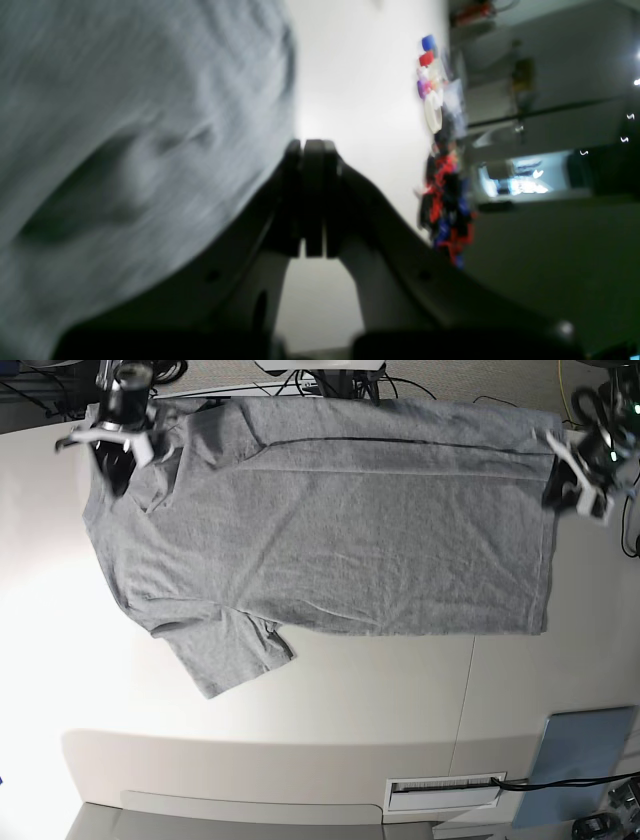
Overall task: Fold the T-shirt properly
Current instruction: 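Drag the shirt toward the robot with both grippers and release, then move the right gripper to the sleeve side and the left to the hem corner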
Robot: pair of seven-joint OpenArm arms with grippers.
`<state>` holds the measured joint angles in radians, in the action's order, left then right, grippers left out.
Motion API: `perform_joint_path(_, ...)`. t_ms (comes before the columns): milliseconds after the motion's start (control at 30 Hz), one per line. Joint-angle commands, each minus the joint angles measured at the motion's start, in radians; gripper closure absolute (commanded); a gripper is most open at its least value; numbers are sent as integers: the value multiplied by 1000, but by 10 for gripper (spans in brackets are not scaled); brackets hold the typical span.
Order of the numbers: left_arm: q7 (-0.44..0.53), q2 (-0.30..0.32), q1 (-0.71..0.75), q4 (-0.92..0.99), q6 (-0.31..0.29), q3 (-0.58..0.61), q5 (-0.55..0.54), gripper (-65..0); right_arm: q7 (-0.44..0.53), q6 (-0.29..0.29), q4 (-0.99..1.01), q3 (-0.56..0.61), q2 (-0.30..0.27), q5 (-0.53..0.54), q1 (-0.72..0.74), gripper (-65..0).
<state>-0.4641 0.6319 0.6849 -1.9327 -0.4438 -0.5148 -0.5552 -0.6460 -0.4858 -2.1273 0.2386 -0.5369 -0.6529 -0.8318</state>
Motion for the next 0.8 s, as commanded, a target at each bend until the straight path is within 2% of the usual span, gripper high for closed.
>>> perform_joint_path(0, 18, 16, -24, -8, 21, -12, -14, -257, -9, 5, -16, -19, -11, -17, 17, 0)
perform_joint_path(33, 18, 16, -56, 0, 42, -11, -26, -291, -23, 31, -16, -33, -11, -17, 39, -5)
perform_joint_path(100, 7, 16, -122, 27, 70, -11, -53, -300, -36, 78, -16, -58, -11, -17, 76, -98)
perform_joint_path(167, 2, 11, -195, 74, 69, -9, -56, -300, -30, 101, -16, -75, -11, -17, 105, -193)
perform_joint_path(233, -24, 11, -269, 135, 65, 9, -60, -300, 2, 103, -16, -77, -11, -16, 130, -247)
perform_joint_path(333, -45, 10, -382, 244, 66, 80, -66, -300, 63, 97, -16, -77, -3, 34, 170, -250)
perform_joint_path(433, -42, 11, -494, 375, 70, 170, -37, -300, 66, 93, -16, -77, 17, 188, 230, -250)
perform_joint_path(500, -27, 10, -578, 470, 94, 237, 4, -300, 66, 93, -16, -77, 29, 251, 260, -250)
perform_joint_path(633, -14, 11, -748, 654, 153, 342, 73, -300, 67, 98, -16, -77, 35, 276, 281, -250)
perform_joint_path(700, -14, 10, -828, 752, 151, 373, 71, -300, 64, 98, -16, -77, 35, 276, 281, -250)
perform_joint_path(767, -15, 2, -904, 849, 117, 394, 68, -300, 56, 98, -16, -77, 35, 276, 281, -250)
